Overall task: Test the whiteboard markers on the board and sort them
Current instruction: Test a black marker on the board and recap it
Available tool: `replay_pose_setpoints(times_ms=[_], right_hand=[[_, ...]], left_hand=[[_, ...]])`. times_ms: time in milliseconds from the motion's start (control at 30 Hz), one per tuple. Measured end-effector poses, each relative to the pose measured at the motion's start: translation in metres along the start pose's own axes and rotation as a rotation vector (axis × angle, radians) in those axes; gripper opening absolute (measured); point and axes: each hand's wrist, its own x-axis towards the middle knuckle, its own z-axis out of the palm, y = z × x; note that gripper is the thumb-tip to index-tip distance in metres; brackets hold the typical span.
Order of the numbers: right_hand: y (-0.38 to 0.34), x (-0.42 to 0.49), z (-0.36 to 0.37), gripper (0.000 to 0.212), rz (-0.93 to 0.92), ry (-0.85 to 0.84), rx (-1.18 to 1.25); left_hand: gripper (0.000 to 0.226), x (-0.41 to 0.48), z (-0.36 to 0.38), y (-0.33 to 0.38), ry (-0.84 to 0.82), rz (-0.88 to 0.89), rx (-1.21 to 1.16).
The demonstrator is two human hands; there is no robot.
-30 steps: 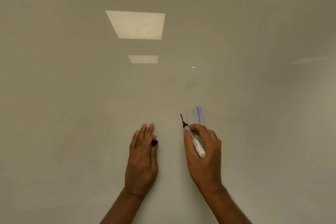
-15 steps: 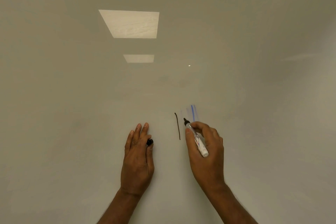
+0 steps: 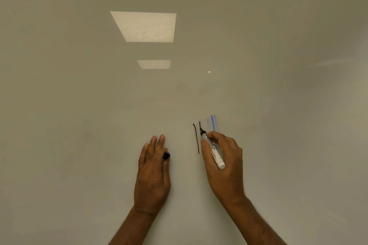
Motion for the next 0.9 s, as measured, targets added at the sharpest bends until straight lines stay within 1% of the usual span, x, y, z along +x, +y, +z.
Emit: replay_pose_setpoints(times_ms=[267,433,500,633,700,767,900], right_hand=[[0.014,-0.039,-0.006,0.042,0.063,0.011,0.005],[0.015,-0.049,-0.012,0.038,0.079,0.001,-0.009],[0.014,-0.051,-0.015,0.029,0.112,-0.008,0.019],[0.001,-0.054,-0.026,0.01,0.23,-0.042,0.209],[-0.014,-0.059,-0.034,0.005,0.259,-0.075,0.325],[-0.028,-0.065,-0.041,0.007,0.273,-0.118,0.411],[-0.045,-0.081,-0.05,0.016,0.317,-0.194,0.475]], left_hand=[[0.046,-0.001,0.002,-0.002,0.017,0.016,-0.005],[0.047,0.001,0.002,0.0,0.033,0.023,-0.01],[0.048,0.001,0.0,0.002,0.042,0.017,-0.028],[0.048,0.001,-0.004,0.004,0.008,-0.001,-0.074],[0.048,0.0,-0.009,0.01,-0.029,-0.077,-0.135],[0.047,-0.002,-0.018,0.023,-0.04,-0.212,-0.242],[0.029,-0.005,-0.04,0.068,0.03,-0.439,-0.488]])
